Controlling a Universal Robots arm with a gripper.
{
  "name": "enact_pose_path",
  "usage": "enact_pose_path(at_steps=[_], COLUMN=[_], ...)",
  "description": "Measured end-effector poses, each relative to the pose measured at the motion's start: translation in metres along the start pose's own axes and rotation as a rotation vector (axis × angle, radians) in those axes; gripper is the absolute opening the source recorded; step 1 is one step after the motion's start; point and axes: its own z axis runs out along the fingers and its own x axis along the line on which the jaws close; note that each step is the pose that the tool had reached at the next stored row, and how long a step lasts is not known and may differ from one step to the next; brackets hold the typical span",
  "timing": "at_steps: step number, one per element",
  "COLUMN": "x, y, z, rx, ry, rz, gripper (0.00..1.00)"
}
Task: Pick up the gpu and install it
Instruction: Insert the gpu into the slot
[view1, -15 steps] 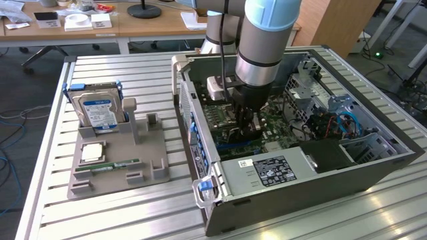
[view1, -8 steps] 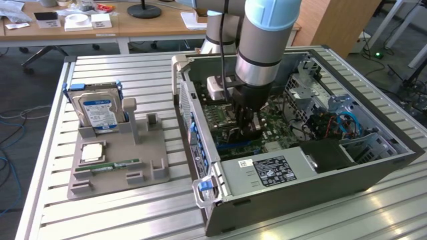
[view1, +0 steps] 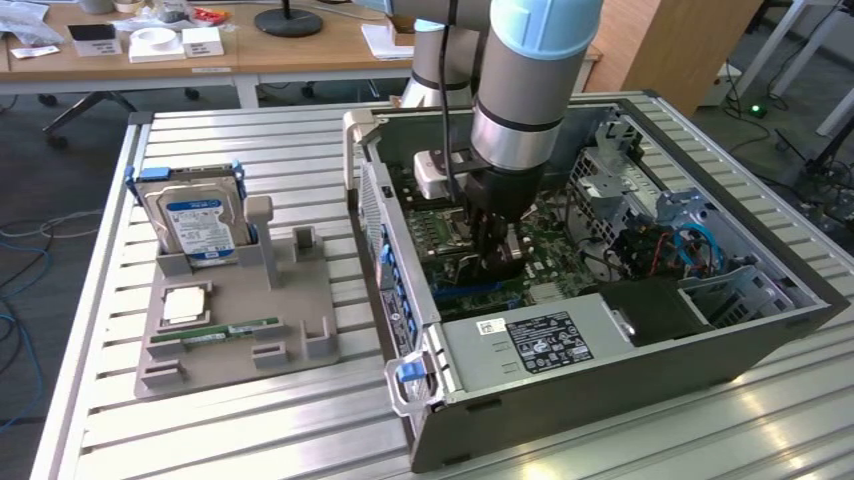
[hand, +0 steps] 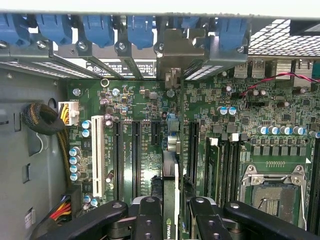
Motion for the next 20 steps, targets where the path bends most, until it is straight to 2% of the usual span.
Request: enact_pose_path(at_steps=[20], x=[0.0000], y=[-0.0033], z=[0.0001], rx=[-0.0005], ry=[-0.0001], rz=[0.000], gripper=[0.26])
